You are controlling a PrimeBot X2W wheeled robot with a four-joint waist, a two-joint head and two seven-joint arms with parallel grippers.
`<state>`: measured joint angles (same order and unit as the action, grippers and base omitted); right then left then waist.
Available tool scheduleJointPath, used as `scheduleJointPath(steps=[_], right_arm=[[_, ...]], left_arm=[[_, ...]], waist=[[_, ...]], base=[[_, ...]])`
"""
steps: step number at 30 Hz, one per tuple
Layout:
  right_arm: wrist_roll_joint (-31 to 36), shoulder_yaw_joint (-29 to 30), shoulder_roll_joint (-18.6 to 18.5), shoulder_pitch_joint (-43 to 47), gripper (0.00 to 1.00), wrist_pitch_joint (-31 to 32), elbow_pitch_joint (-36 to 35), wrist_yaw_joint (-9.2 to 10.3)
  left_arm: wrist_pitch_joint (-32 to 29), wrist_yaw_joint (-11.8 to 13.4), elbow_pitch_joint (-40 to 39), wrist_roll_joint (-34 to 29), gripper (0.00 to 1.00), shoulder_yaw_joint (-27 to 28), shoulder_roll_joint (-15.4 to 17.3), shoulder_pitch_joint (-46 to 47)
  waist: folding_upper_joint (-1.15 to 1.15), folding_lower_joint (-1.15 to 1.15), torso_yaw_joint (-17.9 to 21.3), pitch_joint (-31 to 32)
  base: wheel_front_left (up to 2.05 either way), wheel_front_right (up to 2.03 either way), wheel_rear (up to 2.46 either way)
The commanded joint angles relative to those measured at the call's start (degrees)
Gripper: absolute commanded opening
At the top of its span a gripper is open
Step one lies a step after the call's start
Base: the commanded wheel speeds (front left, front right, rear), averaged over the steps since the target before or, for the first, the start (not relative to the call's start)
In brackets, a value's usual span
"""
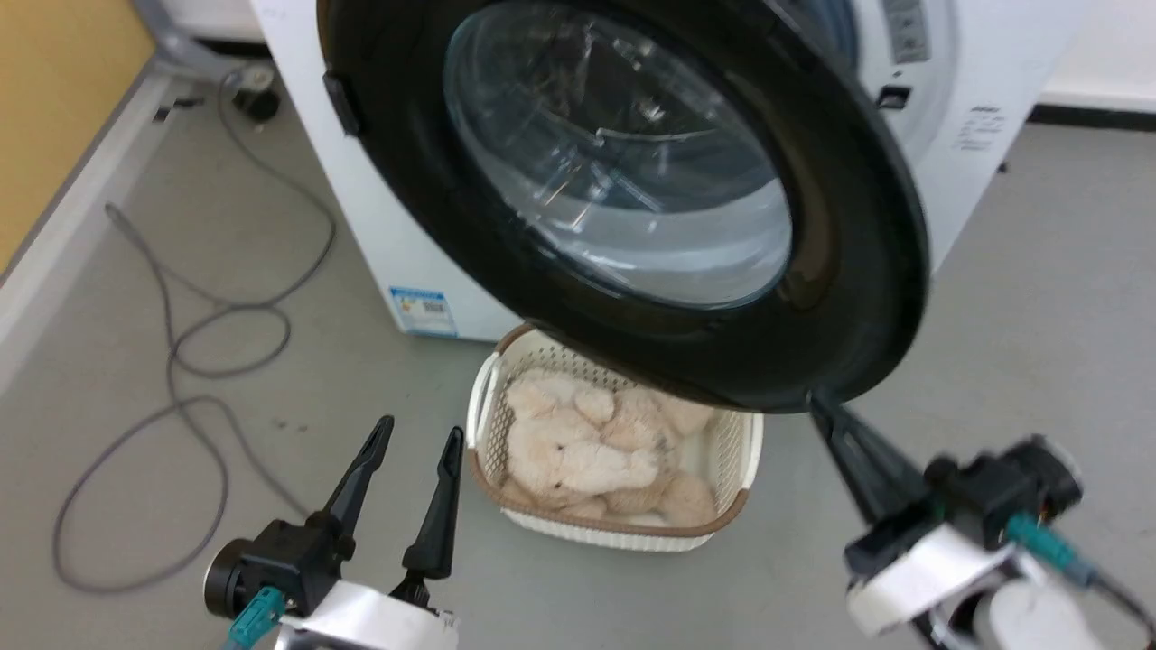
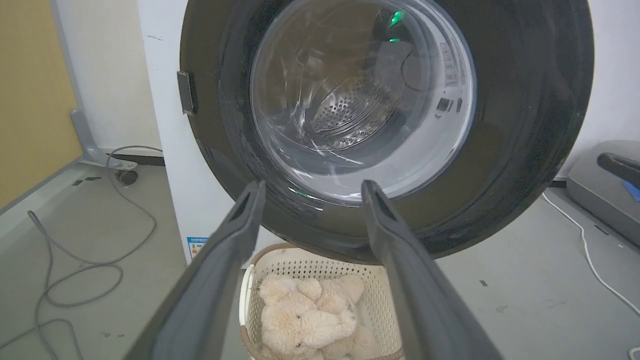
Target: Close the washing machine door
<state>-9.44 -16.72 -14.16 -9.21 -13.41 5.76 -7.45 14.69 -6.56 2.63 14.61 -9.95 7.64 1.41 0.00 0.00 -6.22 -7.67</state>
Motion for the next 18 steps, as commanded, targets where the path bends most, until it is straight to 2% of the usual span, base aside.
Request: scheduleJointPath(steps=[1,9,18], right_arm=[[-1.1,-0.6,-1.55,-2.58,0.0,0.65,0.73,-0.03],[-7.11,-0.37,-7.8,-13.13,0.0,3.72,5.72,-0.03],[-10.89,4.75,-11.36,-21.28,0.0,5.18,9.39,-0.03]], left_arm=[[0.3,-0.26,-0.14,-0.38,1.0,0.14,-0.39,1.12],[0.3,-0.68,0.0,-1.14,1.0,0.04,-1.63,3.54],[0.3,-0.86,-0.43,-1.54,1.0,-0.36,-2.78,6.41]], waist=[[0.0,0.0,-1.34,-1.65],[0.0,0.0,-3.81,-5.9],[0.0,0.0,-5.77,-11.03]], base=[[0.0,0.0,0.0],[0.0,0.0,0.0],[0.0,0.0,0.0]])
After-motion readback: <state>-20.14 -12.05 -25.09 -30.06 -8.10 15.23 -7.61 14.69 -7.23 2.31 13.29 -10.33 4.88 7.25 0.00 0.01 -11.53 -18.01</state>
